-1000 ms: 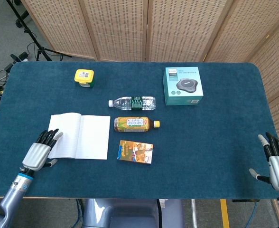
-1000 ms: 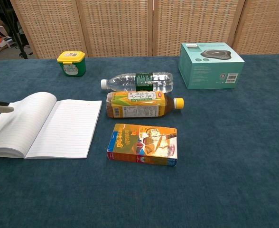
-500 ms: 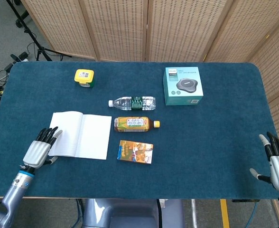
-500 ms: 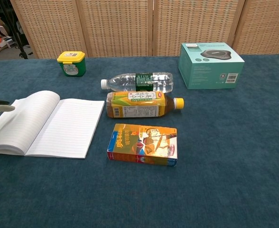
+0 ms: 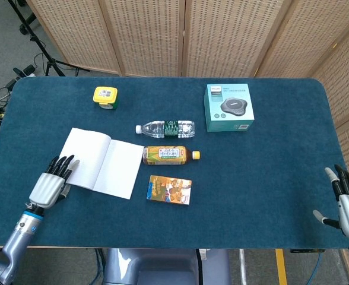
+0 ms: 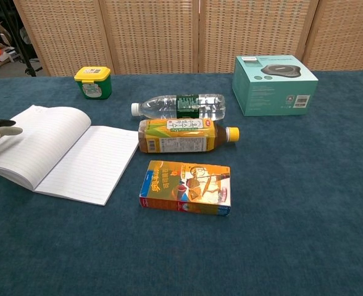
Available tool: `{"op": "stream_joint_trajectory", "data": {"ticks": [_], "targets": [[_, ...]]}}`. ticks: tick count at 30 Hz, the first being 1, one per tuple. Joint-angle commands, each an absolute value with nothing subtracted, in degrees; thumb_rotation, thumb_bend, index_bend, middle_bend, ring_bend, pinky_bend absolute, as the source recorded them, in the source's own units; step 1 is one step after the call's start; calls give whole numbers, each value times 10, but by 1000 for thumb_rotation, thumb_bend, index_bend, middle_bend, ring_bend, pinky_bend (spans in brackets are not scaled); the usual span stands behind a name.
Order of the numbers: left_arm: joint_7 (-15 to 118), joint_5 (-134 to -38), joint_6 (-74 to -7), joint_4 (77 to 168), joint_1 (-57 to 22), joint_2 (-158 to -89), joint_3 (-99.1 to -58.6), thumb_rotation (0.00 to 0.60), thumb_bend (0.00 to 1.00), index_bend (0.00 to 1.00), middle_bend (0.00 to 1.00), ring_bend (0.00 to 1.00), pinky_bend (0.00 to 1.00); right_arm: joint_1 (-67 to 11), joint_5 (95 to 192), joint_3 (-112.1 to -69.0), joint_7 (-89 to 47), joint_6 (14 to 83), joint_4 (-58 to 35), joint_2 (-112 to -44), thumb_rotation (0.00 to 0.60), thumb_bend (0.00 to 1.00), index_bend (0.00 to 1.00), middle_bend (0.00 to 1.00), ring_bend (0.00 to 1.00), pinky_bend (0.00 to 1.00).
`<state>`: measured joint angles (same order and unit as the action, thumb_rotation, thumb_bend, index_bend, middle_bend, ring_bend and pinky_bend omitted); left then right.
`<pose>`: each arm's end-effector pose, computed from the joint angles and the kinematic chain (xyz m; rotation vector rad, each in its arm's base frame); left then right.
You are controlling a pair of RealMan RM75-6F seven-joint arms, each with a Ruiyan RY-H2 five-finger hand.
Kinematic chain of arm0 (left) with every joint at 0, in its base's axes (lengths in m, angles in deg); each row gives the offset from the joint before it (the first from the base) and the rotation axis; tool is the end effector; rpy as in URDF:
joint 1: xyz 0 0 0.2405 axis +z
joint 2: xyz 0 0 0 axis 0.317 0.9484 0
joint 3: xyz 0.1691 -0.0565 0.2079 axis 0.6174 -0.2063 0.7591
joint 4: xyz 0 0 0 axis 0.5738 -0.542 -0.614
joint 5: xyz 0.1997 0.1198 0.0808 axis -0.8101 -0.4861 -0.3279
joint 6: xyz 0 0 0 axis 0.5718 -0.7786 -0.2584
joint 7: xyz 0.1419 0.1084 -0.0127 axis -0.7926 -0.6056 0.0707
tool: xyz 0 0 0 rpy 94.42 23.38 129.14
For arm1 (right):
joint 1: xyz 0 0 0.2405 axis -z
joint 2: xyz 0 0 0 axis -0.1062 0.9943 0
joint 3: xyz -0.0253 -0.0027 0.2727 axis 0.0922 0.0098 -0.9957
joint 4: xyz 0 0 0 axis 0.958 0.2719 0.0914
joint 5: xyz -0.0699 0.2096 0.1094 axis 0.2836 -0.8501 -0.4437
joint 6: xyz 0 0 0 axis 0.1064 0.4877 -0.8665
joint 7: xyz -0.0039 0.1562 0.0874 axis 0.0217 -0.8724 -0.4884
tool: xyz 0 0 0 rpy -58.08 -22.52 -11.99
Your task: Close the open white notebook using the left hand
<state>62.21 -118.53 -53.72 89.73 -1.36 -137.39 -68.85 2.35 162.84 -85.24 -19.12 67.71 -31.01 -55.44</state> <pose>-0.3725 0.3136 -0.0129 -1.7651 -0.6794 -0.8676 -0.3562 -0.2222 0.1574 1.3200 -0.9153 0.8370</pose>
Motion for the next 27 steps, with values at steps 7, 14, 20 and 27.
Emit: {"op": "stream_joint_trajectory", "data": {"ticks": [7,14,20,27], "targets": [[486,-1303,-662,820,-61,-1377,-645,600,540,0,0,0,0,23,1625,-853,-195,674,-311,-553,600,0,0,0,0,0],[369,-1383,-689,850,-119,-1350,-610,600,543,0,0,0,0,23,1626,-853,-201,673,-312,-549,600,0,0,0,0,0],[292,-1412,-664,902,-152,-1334,-600,600,524,0,0,0,0,23,1628,-852,-208,672,-313,-546,600,0,0,0,0,0],[338,-1373,-700,968,-135,-1331,-628,600,518,0,0,0,0,25,1628,-853,-223,674,-312,-540,600,0,0,0,0,0]]}}
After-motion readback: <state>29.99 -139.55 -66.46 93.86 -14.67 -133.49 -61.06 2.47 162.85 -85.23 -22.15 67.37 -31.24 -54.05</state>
